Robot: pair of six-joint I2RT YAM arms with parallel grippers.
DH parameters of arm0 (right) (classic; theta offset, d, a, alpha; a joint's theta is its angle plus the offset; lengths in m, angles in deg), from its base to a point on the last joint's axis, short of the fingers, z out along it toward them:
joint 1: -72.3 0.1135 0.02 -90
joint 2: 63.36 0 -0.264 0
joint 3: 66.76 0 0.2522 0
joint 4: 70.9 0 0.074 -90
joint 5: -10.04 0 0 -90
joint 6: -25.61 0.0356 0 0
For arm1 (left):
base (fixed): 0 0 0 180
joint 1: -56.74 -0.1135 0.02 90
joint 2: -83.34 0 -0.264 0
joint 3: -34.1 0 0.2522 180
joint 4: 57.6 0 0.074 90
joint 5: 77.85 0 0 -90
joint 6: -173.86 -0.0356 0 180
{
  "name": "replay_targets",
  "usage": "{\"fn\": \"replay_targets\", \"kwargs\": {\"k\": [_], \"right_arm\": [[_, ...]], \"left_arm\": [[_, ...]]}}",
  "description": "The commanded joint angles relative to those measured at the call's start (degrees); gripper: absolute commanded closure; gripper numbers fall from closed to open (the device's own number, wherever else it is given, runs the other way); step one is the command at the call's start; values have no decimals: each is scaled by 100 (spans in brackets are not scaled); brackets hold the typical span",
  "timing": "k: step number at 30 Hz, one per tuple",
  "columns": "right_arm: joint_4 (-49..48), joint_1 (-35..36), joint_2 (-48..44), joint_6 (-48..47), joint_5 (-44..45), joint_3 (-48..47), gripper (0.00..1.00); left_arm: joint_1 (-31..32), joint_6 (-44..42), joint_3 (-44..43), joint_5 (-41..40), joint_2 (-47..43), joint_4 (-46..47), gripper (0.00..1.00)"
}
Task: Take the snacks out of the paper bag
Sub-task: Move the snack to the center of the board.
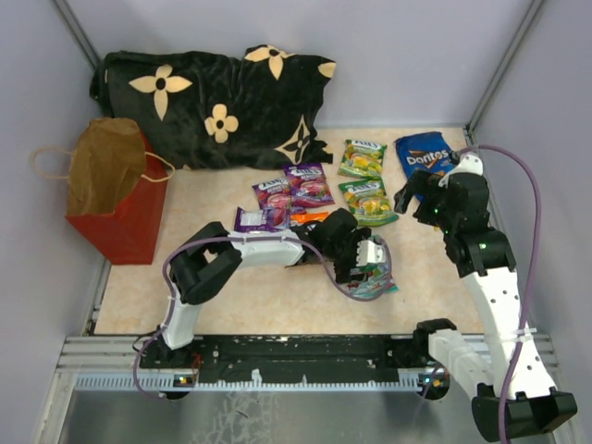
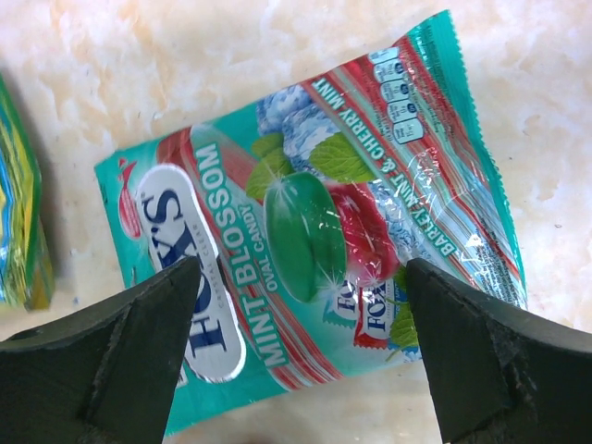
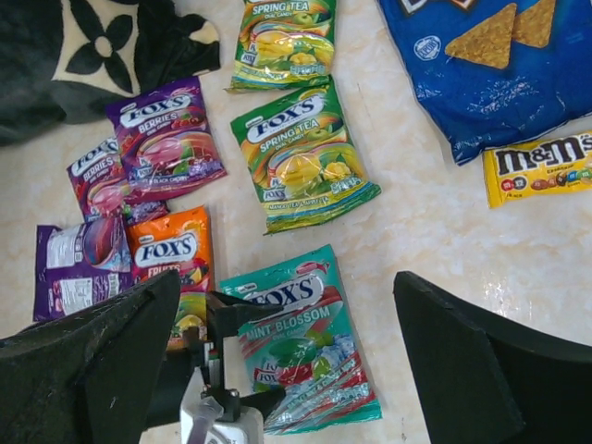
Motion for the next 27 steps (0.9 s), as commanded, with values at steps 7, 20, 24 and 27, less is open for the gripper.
{"fn": "replay_targets", "kwargs": {"k": [7, 20, 24, 27], "right_arm": [[-271, -86, -125, -39, -338, 92, 1], [-318, -107, -196, -26, -453, 147, 1], [-347, -115, -181, 6, -510, 147, 1], [-354, -116, -178, 24, -540, 143, 1]], "left_arm": [[-151, -1644, -1057, 451, 1080, -1877, 1], [-406, -2293, -1621, 1491, 1478, -2726, 1], [-525, -2499, -2105, 1710, 1811, -3266, 1], [-564, -2673, -2599, 1843, 2083, -3753, 1]]}}
